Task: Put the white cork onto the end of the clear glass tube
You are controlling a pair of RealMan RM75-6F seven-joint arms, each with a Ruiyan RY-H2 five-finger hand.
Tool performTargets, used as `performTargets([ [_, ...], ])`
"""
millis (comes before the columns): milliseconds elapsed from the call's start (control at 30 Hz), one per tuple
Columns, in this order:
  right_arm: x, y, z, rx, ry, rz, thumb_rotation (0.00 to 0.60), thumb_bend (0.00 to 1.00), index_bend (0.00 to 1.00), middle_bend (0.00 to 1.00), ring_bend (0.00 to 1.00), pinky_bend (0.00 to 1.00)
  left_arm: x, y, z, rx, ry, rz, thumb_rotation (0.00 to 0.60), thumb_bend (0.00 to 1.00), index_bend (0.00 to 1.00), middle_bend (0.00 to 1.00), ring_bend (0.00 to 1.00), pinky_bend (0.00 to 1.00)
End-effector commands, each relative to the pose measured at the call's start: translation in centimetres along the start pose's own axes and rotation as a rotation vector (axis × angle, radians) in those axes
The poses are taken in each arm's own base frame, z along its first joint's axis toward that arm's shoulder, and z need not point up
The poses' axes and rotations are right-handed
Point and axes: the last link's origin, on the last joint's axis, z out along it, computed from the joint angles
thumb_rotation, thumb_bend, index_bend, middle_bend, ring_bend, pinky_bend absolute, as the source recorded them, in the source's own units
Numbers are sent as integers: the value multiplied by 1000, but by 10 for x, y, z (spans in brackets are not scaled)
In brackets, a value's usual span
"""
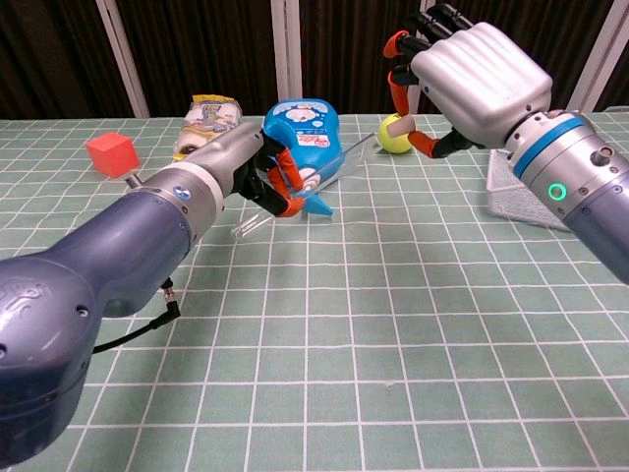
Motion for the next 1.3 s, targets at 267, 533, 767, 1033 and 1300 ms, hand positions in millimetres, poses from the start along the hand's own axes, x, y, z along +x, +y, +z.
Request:
performTargets([
  [267,0,-2,-2,4,1,13,600,460,595,196,48,28,0,-1,1,7,13,-2,600,609,543,541,64,0],
  [533,0,-4,-3,9,-3,16,600,461,595,196,48,28,-1,0,1,5,11,-6,600,609,543,540,64,0],
  [767,0,-6,-3,12,-5,18,600,461,595,197,48,28,-3,2,1,3,8,-10,600,609,543,539,64,0],
  [1033,-1,-8,-3,14,-9,21,600,460,595,196,48,28,-5,2,1,3,4,-12,600,609,543,539,64,0],
  [1300,-1,-9,-2,13,-9,18,600,460,595,196,48,28,-6,3,1,0,4,-13,600,609,543,539,64,0],
])
